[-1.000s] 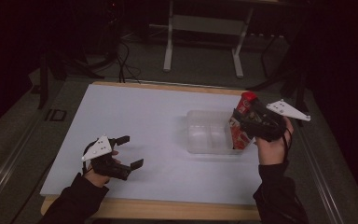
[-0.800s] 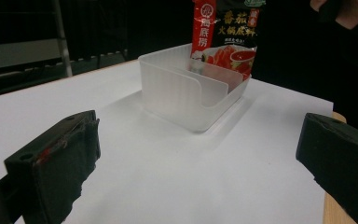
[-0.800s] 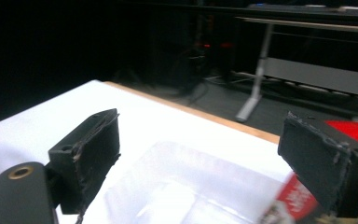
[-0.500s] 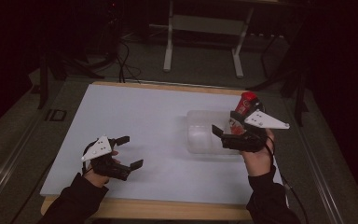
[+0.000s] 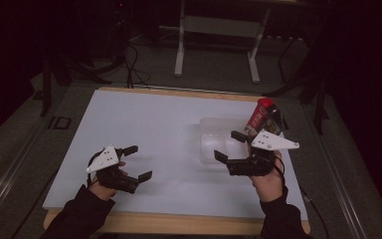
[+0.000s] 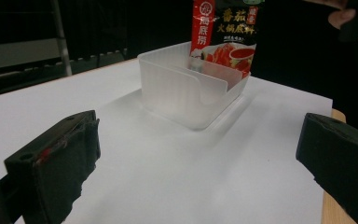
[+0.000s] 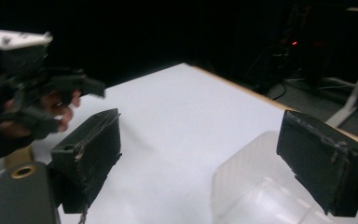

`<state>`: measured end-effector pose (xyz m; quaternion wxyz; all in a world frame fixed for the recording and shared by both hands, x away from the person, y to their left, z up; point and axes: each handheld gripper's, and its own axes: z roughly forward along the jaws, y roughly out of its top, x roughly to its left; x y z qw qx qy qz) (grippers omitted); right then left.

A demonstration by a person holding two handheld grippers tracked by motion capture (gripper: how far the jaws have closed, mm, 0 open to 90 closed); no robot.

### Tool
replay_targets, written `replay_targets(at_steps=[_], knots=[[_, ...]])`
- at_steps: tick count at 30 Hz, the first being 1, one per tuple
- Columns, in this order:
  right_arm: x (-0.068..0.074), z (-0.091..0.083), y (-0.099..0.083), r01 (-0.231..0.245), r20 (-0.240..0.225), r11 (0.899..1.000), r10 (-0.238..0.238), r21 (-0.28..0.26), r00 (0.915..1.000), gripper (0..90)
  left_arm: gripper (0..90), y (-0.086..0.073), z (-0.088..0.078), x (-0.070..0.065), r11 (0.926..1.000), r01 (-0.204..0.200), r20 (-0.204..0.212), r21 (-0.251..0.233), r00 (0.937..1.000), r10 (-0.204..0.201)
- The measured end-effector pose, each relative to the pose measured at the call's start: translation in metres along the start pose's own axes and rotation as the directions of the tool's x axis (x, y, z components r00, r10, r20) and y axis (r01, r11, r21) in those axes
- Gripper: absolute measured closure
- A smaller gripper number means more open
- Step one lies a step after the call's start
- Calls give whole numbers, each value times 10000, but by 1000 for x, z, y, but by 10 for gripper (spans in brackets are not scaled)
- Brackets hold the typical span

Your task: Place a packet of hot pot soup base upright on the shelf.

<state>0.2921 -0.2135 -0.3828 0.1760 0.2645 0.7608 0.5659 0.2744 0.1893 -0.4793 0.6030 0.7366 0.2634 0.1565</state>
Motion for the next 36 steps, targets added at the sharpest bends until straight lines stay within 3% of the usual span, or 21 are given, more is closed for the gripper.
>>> replay_targets(at_steps=[3,6,16,20,27,36], knots=[[2,0,-2,65,-123,9999,-64,82,9999,134,2,0,-1,0,10000,-13,-4,7,10000,13],[8,1,-13,173,-638,9995,-155,275,9978,134,2,0,-1,0,10000,-49,-4,3,10000,49],[15,11,-51,113,-1498,9878,122,1554,9886,137,2,0,-4,1,10000,-46,-83,-28,10000,46],[16,11,-63,196,-1528,9794,116,2008,9882,136,2,0,-2,1,10000,18,-119,-38,9999,-18],[13,5,-78,145,-1296,9735,156,2284,9914,137,1,0,-1,0,10000,43,-23,-17,10000,-43],[5,-13,-94,35,-592,9720,107,2350,9982,144,2,-1,0,1,9999,87,27,-85,10000,-87]])
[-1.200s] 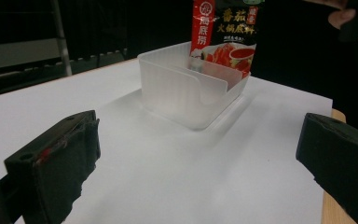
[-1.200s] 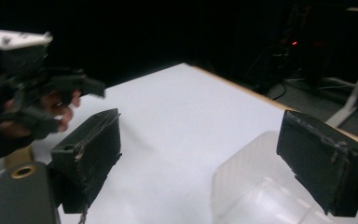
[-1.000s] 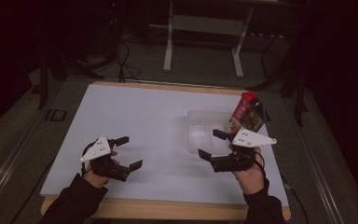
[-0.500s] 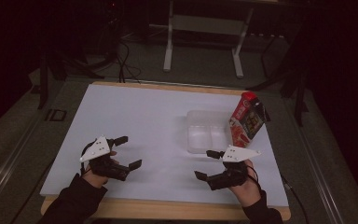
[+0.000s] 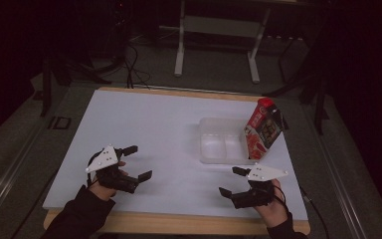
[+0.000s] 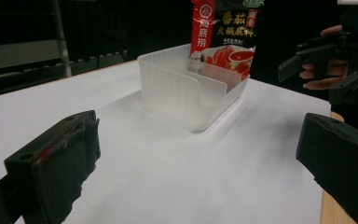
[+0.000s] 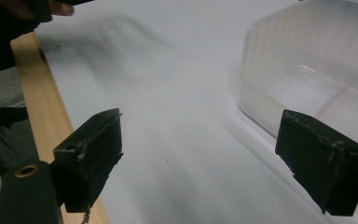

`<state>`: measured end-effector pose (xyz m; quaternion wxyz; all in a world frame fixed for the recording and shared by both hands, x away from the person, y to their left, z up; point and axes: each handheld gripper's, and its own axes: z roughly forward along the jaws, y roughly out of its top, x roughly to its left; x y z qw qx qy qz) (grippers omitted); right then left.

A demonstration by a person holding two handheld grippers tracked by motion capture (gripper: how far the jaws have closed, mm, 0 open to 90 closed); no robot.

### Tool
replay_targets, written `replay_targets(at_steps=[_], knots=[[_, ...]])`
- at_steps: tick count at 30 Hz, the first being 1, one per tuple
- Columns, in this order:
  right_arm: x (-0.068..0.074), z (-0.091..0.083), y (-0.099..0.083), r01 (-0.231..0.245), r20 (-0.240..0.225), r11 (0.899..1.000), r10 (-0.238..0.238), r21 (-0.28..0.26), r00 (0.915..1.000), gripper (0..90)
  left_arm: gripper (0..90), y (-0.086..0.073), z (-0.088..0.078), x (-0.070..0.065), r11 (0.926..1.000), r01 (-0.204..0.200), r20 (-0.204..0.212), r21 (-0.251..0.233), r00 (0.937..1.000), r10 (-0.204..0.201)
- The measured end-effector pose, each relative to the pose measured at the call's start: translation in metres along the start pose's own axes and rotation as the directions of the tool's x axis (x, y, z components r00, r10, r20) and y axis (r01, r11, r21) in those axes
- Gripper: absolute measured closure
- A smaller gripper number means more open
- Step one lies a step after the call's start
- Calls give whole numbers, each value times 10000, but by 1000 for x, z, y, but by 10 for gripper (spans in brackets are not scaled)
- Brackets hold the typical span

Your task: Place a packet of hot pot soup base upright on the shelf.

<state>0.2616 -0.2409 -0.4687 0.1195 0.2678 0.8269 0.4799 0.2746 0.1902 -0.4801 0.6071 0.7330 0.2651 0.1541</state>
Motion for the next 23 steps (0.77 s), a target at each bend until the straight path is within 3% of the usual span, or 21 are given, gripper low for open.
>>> replay_targets(at_steps=[10,15,20,23], knots=[[-9,-19,-12,-326,775,9989,351,-324,9964,144,2,-1,2,-1,9999,-71,36,124,10000,71],[-15,-22,-16,-649,818,9968,686,-469,9943,144,1,-1,1,-1,9999,-85,41,126,10000,85],[-14,-24,-16,-676,979,9959,733,-605,9925,148,1,-1,-2,0,9995,-272,-30,186,9996,273],[-15,-25,-16,-624,1073,9957,696,-683,9918,148,2,-2,-3,2,9998,-160,-54,71,9999,160]])
